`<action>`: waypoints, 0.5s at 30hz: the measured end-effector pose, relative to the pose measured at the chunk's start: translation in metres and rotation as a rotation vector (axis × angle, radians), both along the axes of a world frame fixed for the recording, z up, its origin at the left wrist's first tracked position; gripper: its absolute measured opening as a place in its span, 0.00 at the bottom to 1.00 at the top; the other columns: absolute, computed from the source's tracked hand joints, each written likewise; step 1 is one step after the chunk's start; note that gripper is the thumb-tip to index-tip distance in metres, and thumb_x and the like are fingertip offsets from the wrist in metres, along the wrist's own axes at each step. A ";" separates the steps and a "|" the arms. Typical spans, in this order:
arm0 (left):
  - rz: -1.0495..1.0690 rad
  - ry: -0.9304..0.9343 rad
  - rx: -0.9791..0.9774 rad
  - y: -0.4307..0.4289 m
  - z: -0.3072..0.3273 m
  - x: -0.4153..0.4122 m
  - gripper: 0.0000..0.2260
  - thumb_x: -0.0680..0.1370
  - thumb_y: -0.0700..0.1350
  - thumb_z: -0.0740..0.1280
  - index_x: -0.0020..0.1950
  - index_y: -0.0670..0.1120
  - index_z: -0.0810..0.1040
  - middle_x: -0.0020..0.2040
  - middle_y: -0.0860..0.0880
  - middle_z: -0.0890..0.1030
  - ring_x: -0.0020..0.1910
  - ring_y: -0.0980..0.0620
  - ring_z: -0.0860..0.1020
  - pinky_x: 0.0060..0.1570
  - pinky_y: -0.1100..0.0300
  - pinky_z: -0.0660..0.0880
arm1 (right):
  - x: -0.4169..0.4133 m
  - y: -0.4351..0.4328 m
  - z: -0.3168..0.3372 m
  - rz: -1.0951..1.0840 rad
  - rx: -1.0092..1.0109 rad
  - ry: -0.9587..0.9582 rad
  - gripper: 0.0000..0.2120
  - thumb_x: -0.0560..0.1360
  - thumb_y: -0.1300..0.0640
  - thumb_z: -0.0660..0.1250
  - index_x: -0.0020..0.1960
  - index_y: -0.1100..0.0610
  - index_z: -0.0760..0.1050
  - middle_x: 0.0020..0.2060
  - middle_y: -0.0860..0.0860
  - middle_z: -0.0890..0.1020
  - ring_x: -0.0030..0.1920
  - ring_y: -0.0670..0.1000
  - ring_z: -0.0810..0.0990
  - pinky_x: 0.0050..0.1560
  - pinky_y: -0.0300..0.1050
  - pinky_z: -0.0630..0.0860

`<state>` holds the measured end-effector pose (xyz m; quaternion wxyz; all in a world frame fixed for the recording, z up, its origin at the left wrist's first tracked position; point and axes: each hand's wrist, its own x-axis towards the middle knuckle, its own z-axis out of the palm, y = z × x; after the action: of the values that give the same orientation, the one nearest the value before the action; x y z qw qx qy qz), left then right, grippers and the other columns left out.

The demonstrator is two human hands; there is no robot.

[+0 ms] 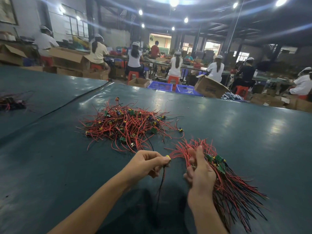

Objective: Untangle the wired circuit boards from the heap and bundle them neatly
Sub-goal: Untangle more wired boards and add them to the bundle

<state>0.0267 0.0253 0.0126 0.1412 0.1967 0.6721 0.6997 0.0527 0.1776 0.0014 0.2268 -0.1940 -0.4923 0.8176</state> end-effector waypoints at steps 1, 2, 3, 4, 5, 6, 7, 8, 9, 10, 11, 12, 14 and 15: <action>0.016 0.007 0.004 0.000 -0.001 0.000 0.10 0.71 0.51 0.74 0.32 0.48 0.83 0.27 0.50 0.74 0.27 0.56 0.72 0.30 0.66 0.70 | 0.002 -0.007 -0.002 0.067 0.053 -0.016 0.17 0.74 0.42 0.68 0.41 0.56 0.85 0.25 0.43 0.72 0.22 0.41 0.63 0.21 0.34 0.62; 0.021 0.015 0.001 0.000 -0.002 -0.001 0.10 0.71 0.51 0.75 0.32 0.48 0.82 0.27 0.50 0.74 0.27 0.56 0.73 0.30 0.66 0.70 | 0.004 -0.013 -0.004 0.133 0.114 -0.022 0.19 0.74 0.42 0.68 0.41 0.57 0.85 0.25 0.43 0.73 0.22 0.41 0.66 0.22 0.34 0.64; 0.019 0.026 -0.012 0.001 -0.003 0.000 0.11 0.72 0.51 0.75 0.32 0.48 0.82 0.27 0.50 0.74 0.27 0.55 0.73 0.31 0.66 0.70 | 0.005 -0.019 -0.005 0.182 0.178 -0.017 0.18 0.73 0.43 0.68 0.40 0.58 0.85 0.25 0.44 0.75 0.23 0.41 0.69 0.24 0.34 0.66; 0.012 0.040 -0.031 0.001 -0.004 0.000 0.11 0.72 0.49 0.74 0.32 0.48 0.81 0.27 0.50 0.74 0.28 0.55 0.73 0.31 0.65 0.70 | 0.006 -0.023 -0.006 0.207 0.234 -0.005 0.15 0.74 0.47 0.69 0.37 0.57 0.85 0.26 0.46 0.79 0.25 0.42 0.74 0.26 0.33 0.70; 0.004 0.050 -0.053 0.002 -0.005 -0.001 0.12 0.74 0.47 0.73 0.31 0.47 0.80 0.26 0.50 0.74 0.28 0.55 0.73 0.31 0.65 0.70 | 0.007 -0.026 -0.005 0.208 0.271 0.007 0.13 0.75 0.51 0.70 0.35 0.56 0.85 0.28 0.48 0.82 0.27 0.42 0.78 0.29 0.32 0.73; -0.007 0.055 -0.073 0.003 -0.006 -0.001 0.12 0.74 0.45 0.73 0.31 0.47 0.79 0.26 0.50 0.74 0.28 0.55 0.74 0.32 0.64 0.70 | 0.006 -0.026 -0.004 0.194 0.285 0.014 0.13 0.75 0.55 0.70 0.33 0.55 0.85 0.29 0.50 0.84 0.29 0.42 0.80 0.31 0.32 0.74; -0.020 0.052 -0.083 0.003 -0.006 -0.001 0.11 0.74 0.44 0.73 0.31 0.47 0.79 0.25 0.51 0.74 0.27 0.55 0.74 0.32 0.64 0.71 | 0.006 -0.025 -0.003 0.176 0.276 0.015 0.14 0.76 0.57 0.70 0.32 0.54 0.85 0.28 0.50 0.83 0.29 0.42 0.79 0.31 0.32 0.74; -0.039 0.046 -0.083 0.004 -0.005 0.000 0.10 0.73 0.44 0.72 0.32 0.45 0.79 0.25 0.52 0.74 0.27 0.56 0.74 0.32 0.65 0.71 | 0.006 -0.022 -0.001 0.153 0.261 0.008 0.13 0.75 0.58 0.71 0.32 0.55 0.84 0.26 0.48 0.82 0.27 0.41 0.77 0.29 0.33 0.73; -0.063 0.041 -0.085 0.004 -0.004 0.000 0.10 0.73 0.44 0.72 0.33 0.42 0.79 0.25 0.54 0.75 0.27 0.57 0.73 0.32 0.66 0.71 | 0.005 -0.017 0.000 0.129 0.240 -0.005 0.12 0.75 0.57 0.71 0.34 0.55 0.85 0.23 0.46 0.77 0.23 0.41 0.72 0.25 0.33 0.69; -0.091 0.039 -0.091 0.003 -0.003 0.001 0.11 0.72 0.45 0.72 0.35 0.39 0.78 0.26 0.54 0.76 0.27 0.58 0.73 0.33 0.66 0.71 | 0.004 -0.012 0.002 0.099 0.206 -0.018 0.11 0.75 0.56 0.71 0.36 0.56 0.85 0.21 0.44 0.72 0.20 0.41 0.66 0.22 0.34 0.65; -0.124 0.033 -0.097 0.003 -0.001 0.002 0.12 0.71 0.46 0.72 0.36 0.38 0.78 0.28 0.54 0.78 0.27 0.58 0.73 0.33 0.67 0.72 | 0.003 -0.005 0.002 0.058 0.152 -0.023 0.10 0.75 0.55 0.71 0.38 0.57 0.85 0.20 0.44 0.68 0.20 0.42 0.61 0.20 0.34 0.61; -0.160 0.027 -0.100 0.002 0.000 0.003 0.11 0.70 0.47 0.72 0.35 0.40 0.78 0.30 0.53 0.79 0.27 0.58 0.73 0.33 0.67 0.72 | 0.001 0.003 0.003 0.011 0.084 -0.020 0.09 0.76 0.55 0.71 0.40 0.58 0.84 0.21 0.45 0.67 0.19 0.41 0.59 0.19 0.34 0.59; -0.227 0.017 -0.106 -0.001 0.001 0.005 0.09 0.69 0.49 0.72 0.32 0.46 0.79 0.33 0.51 0.80 0.28 0.58 0.73 0.33 0.67 0.72 | -0.002 0.014 0.002 -0.069 -0.034 -0.005 0.08 0.76 0.55 0.70 0.41 0.58 0.83 0.24 0.46 0.67 0.19 0.41 0.58 0.17 0.33 0.58; -0.245 0.013 -0.113 -0.002 0.001 0.005 0.09 0.68 0.50 0.72 0.32 0.46 0.79 0.33 0.50 0.80 0.28 0.58 0.73 0.33 0.67 0.72 | -0.002 0.016 0.001 -0.097 -0.055 0.002 0.08 0.77 0.55 0.70 0.41 0.58 0.82 0.25 0.47 0.67 0.19 0.41 0.57 0.17 0.34 0.58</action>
<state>0.0319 0.0235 0.0132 0.2321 0.2734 0.6823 0.6371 0.0503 0.1936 0.0025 0.2613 -0.2232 -0.4594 0.8190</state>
